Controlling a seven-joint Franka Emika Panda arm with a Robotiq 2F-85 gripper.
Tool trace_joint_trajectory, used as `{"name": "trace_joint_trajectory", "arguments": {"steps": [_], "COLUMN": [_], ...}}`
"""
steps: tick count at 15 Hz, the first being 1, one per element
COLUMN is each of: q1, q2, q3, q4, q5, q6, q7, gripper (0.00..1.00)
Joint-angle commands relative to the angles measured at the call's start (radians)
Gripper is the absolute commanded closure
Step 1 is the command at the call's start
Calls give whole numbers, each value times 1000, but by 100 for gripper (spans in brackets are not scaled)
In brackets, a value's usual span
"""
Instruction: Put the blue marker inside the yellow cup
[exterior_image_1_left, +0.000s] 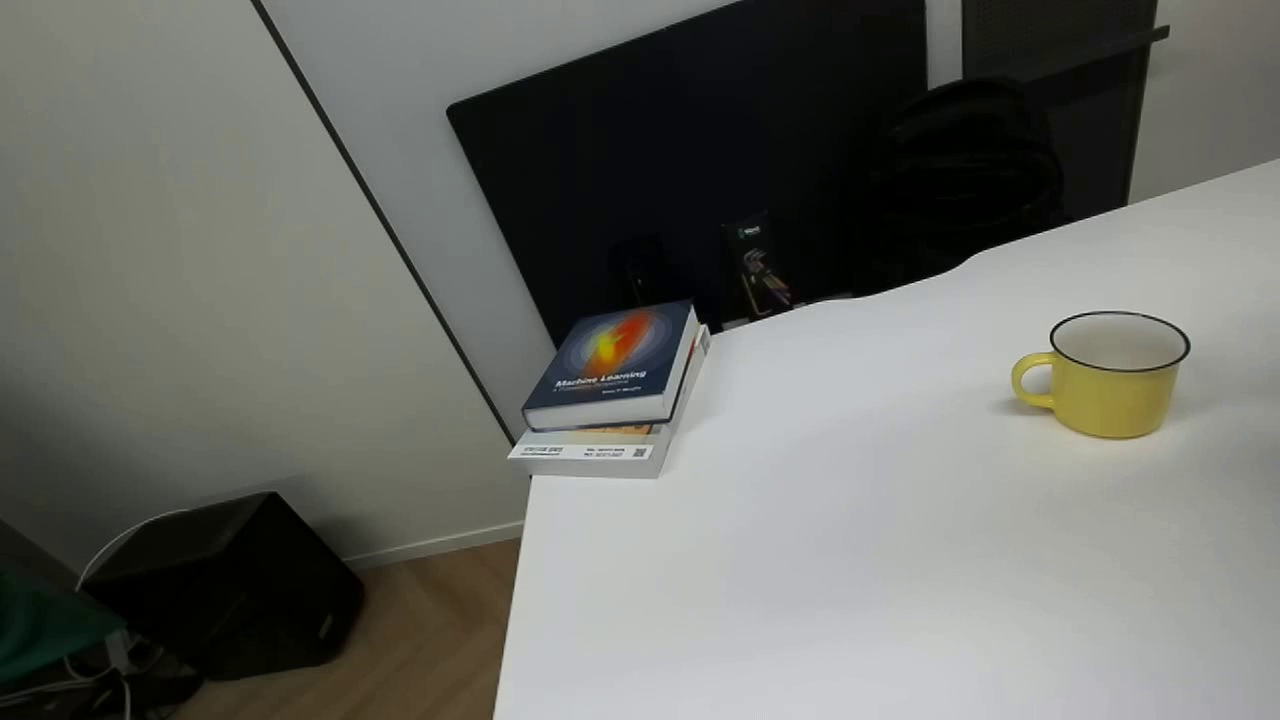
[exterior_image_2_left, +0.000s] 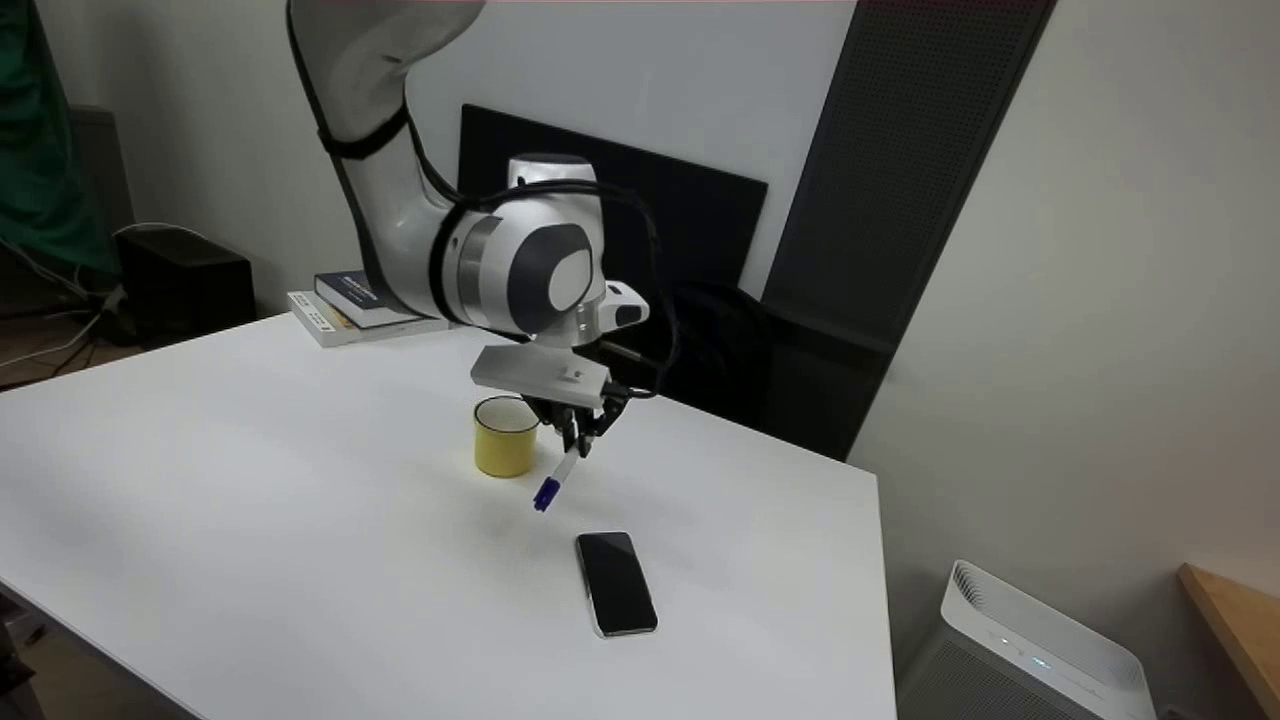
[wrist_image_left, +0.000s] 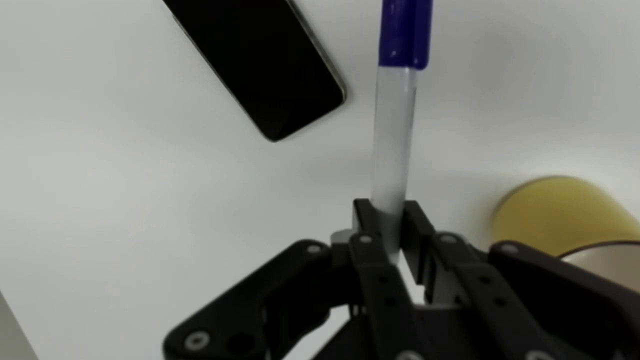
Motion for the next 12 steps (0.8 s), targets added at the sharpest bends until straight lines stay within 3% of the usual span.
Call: {"name": "trace_joint_trajectory", "arguments": {"steps": [1, 7, 12], "q1": [68, 204, 266], "q2": [-34, -21, 17], "q3": [-59, -168, -190], "q4": [11, 49, 92], "q5": [-37, -3, 53], "q6": [45, 184, 286], "q7": [124, 243, 291], "gripper": [96, 96, 96]}}
